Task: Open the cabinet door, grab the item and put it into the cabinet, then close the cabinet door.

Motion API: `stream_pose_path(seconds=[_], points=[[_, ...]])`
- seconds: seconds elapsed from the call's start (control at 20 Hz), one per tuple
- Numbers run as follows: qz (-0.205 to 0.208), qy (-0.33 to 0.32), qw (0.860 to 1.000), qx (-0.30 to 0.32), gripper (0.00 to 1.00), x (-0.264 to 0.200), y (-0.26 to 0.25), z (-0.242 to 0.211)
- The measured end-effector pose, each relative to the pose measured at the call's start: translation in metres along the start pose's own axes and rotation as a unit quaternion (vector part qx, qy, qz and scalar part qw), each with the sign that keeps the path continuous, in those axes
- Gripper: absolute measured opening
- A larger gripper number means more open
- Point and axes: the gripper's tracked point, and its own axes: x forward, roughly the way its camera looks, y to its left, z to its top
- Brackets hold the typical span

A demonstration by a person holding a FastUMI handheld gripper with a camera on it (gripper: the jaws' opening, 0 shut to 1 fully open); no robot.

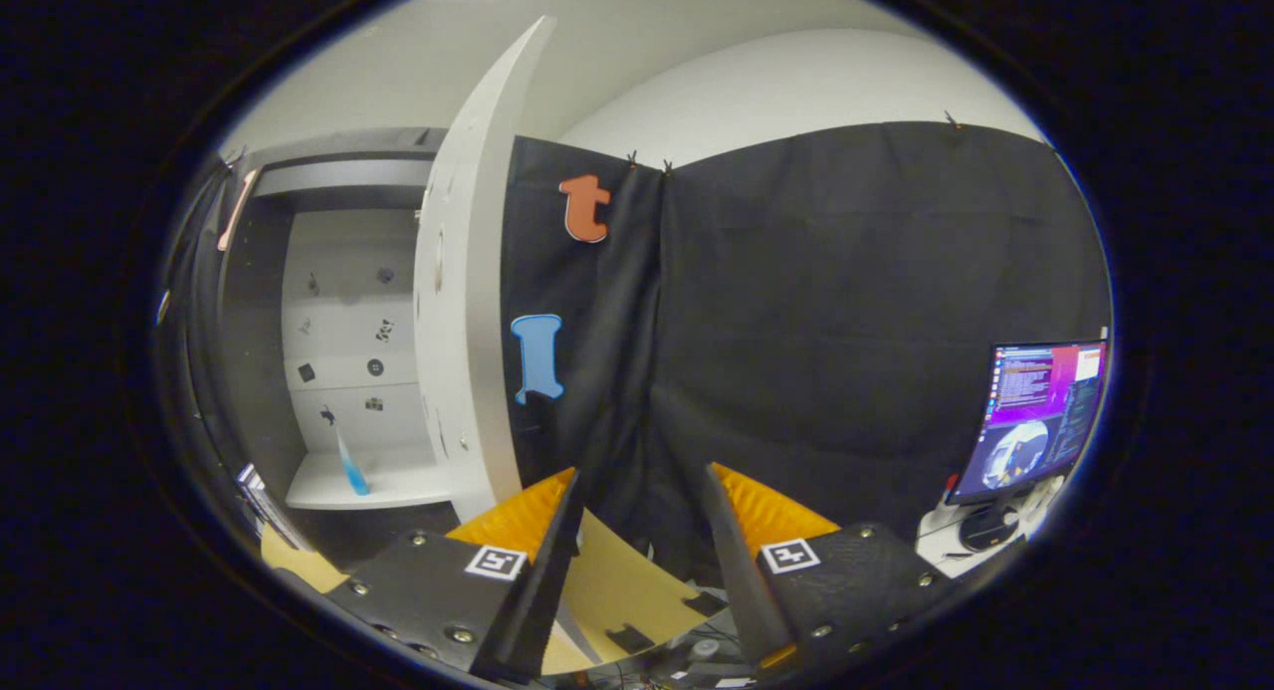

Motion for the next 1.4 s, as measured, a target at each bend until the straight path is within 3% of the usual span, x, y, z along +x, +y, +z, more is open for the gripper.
stream_pose_path(seconds=[0.15, 0.4, 0.75, 1.1, 1.4], points=[[0.000, -0.002, 1.000, -0.016, 0.70, 0.005, 0.002, -0.001], [0.037, 0.000, 0.999, -0.021, 0.70, -0.011, 0.026, -0.002], [0.147, 0.009, 0.989, -0.008, 0.70, -0.041, 0.096, -0.008], [0.284, 0.023, 0.959, 0.010, 0.70, -0.070, 0.172, -0.018], [0.375, 0.055, 0.925, 0.014, 0.70, -0.052, 0.217, -0.031]])
